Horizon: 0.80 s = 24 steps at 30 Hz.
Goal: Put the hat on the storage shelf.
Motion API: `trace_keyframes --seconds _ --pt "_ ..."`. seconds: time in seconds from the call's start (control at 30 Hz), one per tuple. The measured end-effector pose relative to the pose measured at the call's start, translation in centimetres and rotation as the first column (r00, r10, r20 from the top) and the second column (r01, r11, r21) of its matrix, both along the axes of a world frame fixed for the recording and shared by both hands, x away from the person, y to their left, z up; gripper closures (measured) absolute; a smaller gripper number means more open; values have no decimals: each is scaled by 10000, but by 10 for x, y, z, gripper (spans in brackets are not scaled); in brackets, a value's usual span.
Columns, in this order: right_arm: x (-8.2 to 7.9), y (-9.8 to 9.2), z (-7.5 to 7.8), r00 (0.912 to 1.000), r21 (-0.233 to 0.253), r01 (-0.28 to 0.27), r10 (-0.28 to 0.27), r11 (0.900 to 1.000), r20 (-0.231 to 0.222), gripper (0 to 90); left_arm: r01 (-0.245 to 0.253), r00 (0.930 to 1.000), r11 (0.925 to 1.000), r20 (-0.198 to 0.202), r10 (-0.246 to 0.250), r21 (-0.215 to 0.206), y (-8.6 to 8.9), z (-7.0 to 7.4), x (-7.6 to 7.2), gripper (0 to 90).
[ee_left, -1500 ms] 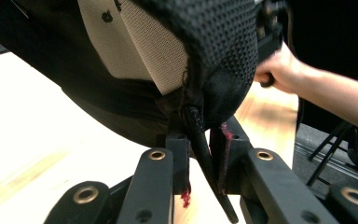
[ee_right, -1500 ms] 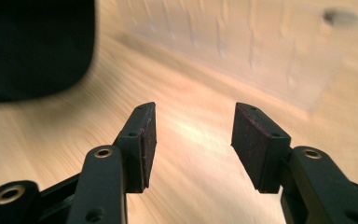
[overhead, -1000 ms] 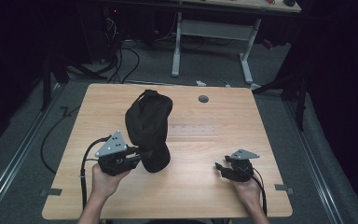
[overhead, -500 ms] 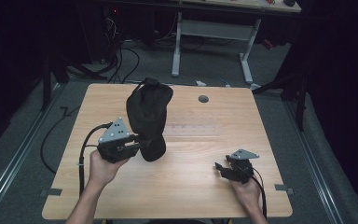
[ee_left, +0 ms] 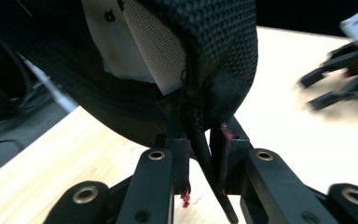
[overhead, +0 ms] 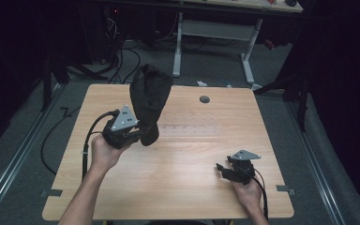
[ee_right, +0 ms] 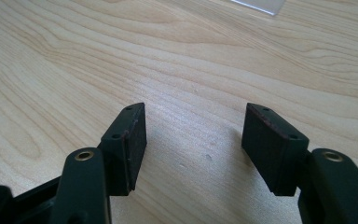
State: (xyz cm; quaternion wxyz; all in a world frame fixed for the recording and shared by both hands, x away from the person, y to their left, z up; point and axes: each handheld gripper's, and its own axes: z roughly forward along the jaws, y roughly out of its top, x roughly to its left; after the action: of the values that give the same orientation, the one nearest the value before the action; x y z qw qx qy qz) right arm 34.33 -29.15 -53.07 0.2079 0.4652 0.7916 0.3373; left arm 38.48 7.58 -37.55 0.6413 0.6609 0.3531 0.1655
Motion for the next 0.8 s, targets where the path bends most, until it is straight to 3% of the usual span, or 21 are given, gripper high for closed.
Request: trace_keyframes --seconds 0.2,0.43,0.8 --pt "0 0 0 10000 -20 4 -4 10000 12 403 -206 9997 9998 91 206 18 -1 -2 11 783" --pt "0 0 0 10000 -25 36 -36 10000 20 401 -287 9993 9986 256 276 435 -9 -7 26 782" --pt "0 0 0 10000 -23 53 -53 10000 18 400 -539 9975 9983 480 528 231 -14 -19 50 780"
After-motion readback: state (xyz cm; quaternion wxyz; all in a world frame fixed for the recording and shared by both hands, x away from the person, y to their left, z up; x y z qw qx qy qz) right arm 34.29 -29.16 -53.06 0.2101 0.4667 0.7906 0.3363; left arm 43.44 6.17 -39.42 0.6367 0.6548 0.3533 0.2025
